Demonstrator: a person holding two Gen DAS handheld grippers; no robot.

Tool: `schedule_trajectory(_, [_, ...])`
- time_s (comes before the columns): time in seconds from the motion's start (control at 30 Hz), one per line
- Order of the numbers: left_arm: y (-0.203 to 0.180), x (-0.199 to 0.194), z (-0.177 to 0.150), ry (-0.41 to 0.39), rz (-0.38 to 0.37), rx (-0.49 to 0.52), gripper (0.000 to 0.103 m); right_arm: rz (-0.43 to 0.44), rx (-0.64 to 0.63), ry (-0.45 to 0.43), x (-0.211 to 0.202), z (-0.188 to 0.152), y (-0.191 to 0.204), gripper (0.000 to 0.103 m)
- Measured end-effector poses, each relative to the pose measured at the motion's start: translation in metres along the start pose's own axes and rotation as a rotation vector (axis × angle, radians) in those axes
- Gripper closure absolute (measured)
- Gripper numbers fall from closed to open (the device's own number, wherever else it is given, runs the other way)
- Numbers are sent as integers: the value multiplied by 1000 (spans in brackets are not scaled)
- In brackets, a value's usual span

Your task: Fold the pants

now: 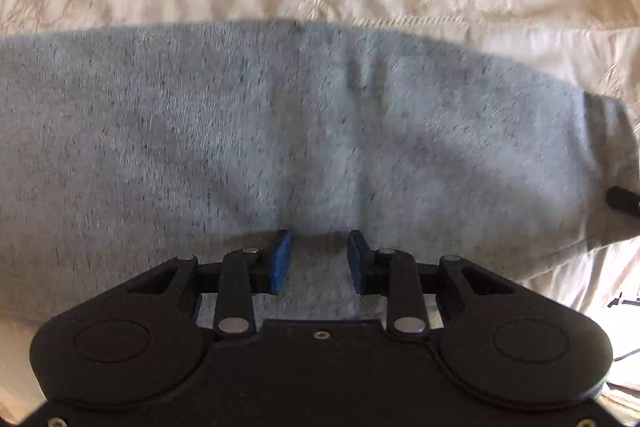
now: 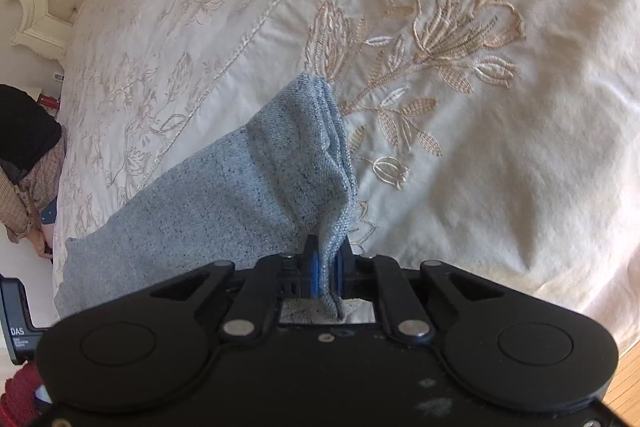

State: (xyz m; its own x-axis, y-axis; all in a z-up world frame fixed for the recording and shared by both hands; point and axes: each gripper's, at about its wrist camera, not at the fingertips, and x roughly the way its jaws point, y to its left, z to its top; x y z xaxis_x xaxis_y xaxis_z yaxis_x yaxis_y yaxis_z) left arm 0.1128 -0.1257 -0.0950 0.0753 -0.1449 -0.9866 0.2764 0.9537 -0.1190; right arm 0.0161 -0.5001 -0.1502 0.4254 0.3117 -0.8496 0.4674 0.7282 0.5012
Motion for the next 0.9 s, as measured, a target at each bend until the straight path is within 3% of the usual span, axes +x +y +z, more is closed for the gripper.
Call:
schedule_trajectory(0.1, [-2, -9, 22, -66, 20, 7, 65, 12, -26, -43, -20, -3, 14, 94])
schedule_trajectory(0.27, [2, 26, 55, -25, 72, -12, 65, -15, -64, -73, -33, -8, 37, 94])
schedule_trajectory(0.4, [-11, 33, 57, -33, 115, 71, 65, -29, -80, -99, -38, -13, 52, 94])
schedule_trajectory(0.53, [-2, 13, 45, -67, 76, 97, 64, -62, -86, -131, -48, -21, 76, 94])
schedule_trajectory(0.7, [49, -13, 11, -42, 49, 99, 64, -92, -143, -182, -62, -39, 134, 94])
schedule_trajectory(0.9, [132, -39, -23, -31, 47, 64, 64, -64, -250, -220, -59, -76, 245, 94])
